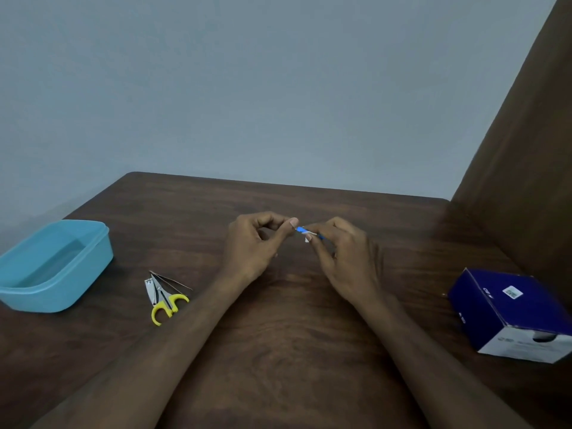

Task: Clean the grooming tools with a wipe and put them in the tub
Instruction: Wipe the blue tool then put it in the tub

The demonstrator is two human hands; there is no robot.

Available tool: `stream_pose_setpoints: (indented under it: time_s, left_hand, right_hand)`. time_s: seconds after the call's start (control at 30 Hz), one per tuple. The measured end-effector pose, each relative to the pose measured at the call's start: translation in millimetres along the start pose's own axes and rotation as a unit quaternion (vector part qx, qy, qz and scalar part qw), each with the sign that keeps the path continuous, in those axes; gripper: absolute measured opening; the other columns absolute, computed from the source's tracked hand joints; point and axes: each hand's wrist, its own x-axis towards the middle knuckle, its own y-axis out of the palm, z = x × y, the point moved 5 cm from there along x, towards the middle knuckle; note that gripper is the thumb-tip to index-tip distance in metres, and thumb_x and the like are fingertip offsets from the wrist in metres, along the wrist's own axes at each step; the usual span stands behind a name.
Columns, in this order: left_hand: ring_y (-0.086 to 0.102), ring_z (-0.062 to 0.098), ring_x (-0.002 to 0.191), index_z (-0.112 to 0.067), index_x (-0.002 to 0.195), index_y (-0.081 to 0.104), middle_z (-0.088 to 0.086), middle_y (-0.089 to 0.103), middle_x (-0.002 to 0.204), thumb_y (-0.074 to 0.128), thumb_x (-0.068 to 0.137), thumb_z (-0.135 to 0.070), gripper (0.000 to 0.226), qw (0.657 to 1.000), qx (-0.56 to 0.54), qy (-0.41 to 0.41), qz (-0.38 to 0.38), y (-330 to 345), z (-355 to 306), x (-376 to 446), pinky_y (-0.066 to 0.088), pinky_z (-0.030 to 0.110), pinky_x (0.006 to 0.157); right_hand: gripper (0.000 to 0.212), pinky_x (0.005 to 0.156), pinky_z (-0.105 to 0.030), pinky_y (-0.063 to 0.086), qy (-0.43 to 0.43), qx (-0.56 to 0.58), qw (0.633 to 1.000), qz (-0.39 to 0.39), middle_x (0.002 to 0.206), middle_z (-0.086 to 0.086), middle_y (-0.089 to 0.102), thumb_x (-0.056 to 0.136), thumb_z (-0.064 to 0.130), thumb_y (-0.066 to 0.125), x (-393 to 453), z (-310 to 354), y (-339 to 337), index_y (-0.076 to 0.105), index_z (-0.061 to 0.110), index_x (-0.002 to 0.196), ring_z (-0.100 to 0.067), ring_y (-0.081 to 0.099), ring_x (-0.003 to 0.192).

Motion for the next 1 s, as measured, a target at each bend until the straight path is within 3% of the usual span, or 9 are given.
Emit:
stream_pose_setpoints:
  time_s: [0.2,0.3,0.43,0.6,0.7,0.77,0.87,1.0]
  left_hand:
    - [0.059,0.008,0.046,-0.029,0.085,0.084,-0.015,0.078,0.075,0.083,0.092,-0.040,0.013,0.999,-0.012,0.006,0.034,2.2,-2.8,-1.2,0.045,0.023,0.053]
    - [0.059,0.006,0.048,-0.027,0.081,0.083,-0.012,0.079,0.076,0.083,0.091,-0.041,0.017,0.999,-0.020,-0.009,0.027,2.9,1.3,1.9,0.047,0.024,0.056]
    - [0.061,0.005,0.051,-0.028,0.080,0.082,-0.011,0.079,0.078,0.081,0.092,-0.045,0.020,0.998,-0.027,-0.047,0.017,2.3,13.0,6.1,0.051,0.028,0.061]
    - [0.060,0.011,0.053,-0.024,0.086,0.082,-0.004,0.078,0.077,0.079,0.095,-0.039,0.018,0.997,-0.046,-0.033,0.058,6.2,9.3,3.2,0.053,0.034,0.059]
    - [0.057,0.011,0.051,-0.026,0.086,0.081,-0.010,0.070,0.064,0.080,0.095,-0.036,0.014,0.999,-0.024,-0.007,0.044,5.0,7.4,4.2,0.047,0.031,0.056]
    - [0.056,0.009,0.051,-0.030,0.088,0.080,-0.014,0.067,0.061,0.080,0.095,-0.038,0.010,0.999,0.010,0.023,0.034,3.4,6.2,4.0,0.045,0.029,0.055]
    - [0.059,0.011,0.055,-0.035,0.093,0.077,-0.021,0.072,0.081,0.078,0.096,-0.039,0.005,0.990,0.091,0.106,0.011,-0.9,-4.2,-0.8,0.047,0.029,0.055]
    - [0.056,0.007,0.055,-0.035,0.093,0.074,-0.023,0.068,0.092,0.076,0.098,-0.039,0.007,0.959,0.176,0.221,-0.024,-3.3,-21.9,-10.4,0.046,0.029,0.051]
  right_hand:
    - [0.020,0.048,-0.030,0.044,-0.032,-0.046,0.998,-0.042,0.088,0.009,0.067,0.098,0.052,0.069,-0.3,7.2,-6.0,0.080,0.037,0.104,-0.019,0.069,0.071]
    - [0.024,0.051,-0.030,0.049,-0.031,-0.086,0.995,-0.036,0.096,0.010,0.070,0.098,0.055,0.065,1.4,3.0,-7.7,0.078,0.041,0.114,-0.021,0.072,0.074]
    - [0.025,0.056,-0.036,0.055,-0.007,-0.045,0.999,-0.029,0.104,0.013,0.071,0.099,0.050,0.067,2.0,-7.7,-8.6,0.075,0.044,0.122,-0.018,0.072,0.080]
    - [0.029,0.058,-0.038,0.056,0.003,-0.019,0.999,-0.042,0.098,0.014,0.073,0.097,0.061,0.066,0.4,-5.4,-6.1,0.079,0.037,0.107,-0.014,0.071,0.080]
    - [0.026,0.063,-0.036,0.058,0.024,0.025,0.999,-0.037,0.099,0.020,0.077,0.095,0.062,0.068,4.9,-8.7,-9.1,0.081,0.040,0.103,-0.004,0.070,0.082]
    - [0.016,0.061,-0.030,0.056,0.043,0.111,0.993,-0.018,0.103,0.024,0.078,0.095,0.050,0.077,7.0,-14.0,-10.5,0.083,0.038,0.104,0.002,0.069,0.071]
    - [0.008,0.049,-0.026,0.047,0.156,0.285,0.946,0.014,0.103,0.020,0.080,0.093,0.034,0.083,4.8,-20.5,-7.4,0.084,0.031,0.100,-0.015,0.063,0.041]
    - [0.007,0.045,-0.028,0.047,0.198,0.344,0.918,-0.002,0.103,0.018,0.081,0.090,0.030,0.086,3.0,-14.4,-7.0,0.082,0.026,0.093,-0.023,0.060,0.038]
